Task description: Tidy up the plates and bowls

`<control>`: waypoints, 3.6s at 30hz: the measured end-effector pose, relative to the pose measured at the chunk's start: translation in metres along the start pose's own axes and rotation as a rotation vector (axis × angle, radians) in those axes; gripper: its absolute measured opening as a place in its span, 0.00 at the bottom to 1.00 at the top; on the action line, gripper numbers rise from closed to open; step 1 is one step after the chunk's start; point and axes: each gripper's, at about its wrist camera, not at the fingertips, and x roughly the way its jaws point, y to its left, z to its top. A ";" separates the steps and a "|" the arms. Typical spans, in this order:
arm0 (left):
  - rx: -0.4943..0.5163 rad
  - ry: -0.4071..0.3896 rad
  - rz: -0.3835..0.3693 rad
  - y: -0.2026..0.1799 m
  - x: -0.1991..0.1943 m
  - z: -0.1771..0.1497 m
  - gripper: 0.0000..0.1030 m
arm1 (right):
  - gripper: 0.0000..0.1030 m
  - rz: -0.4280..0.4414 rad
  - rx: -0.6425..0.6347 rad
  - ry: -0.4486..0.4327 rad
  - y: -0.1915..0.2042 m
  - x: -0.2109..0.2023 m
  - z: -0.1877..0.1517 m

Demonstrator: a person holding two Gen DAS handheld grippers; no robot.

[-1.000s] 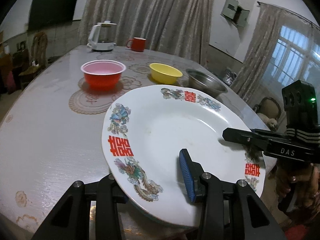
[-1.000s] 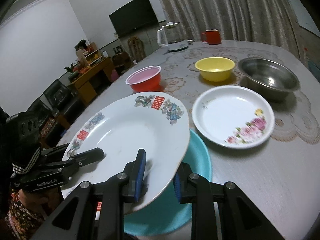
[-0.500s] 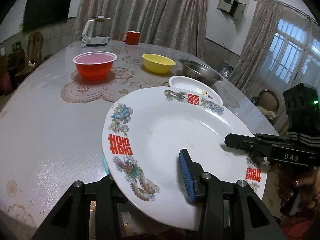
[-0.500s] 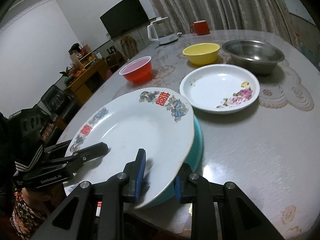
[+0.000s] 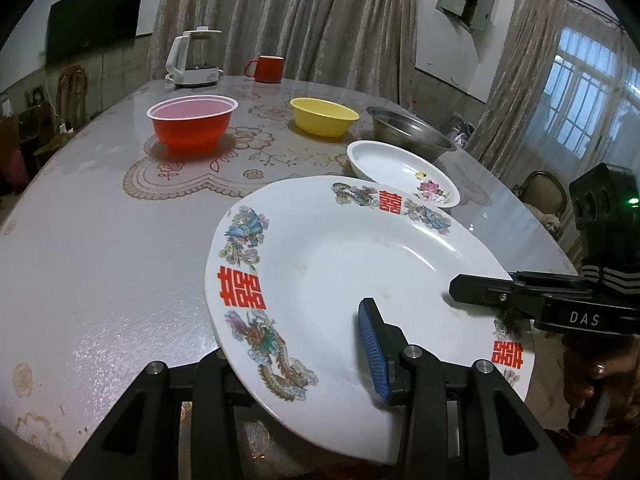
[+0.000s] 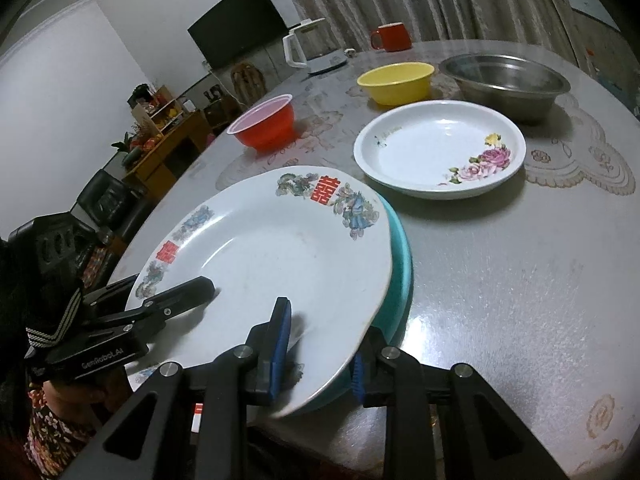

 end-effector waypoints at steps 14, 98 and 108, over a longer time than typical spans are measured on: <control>0.012 -0.001 0.010 -0.001 0.004 0.001 0.41 | 0.27 0.011 0.002 0.027 -0.003 0.006 0.002; -0.057 0.028 0.106 0.019 -0.028 0.015 0.38 | 0.25 -0.042 0.013 -0.039 -0.010 -0.037 0.004; -0.025 0.003 0.159 0.011 -0.030 0.043 0.62 | 0.25 -0.067 0.095 -0.070 -0.032 -0.047 0.008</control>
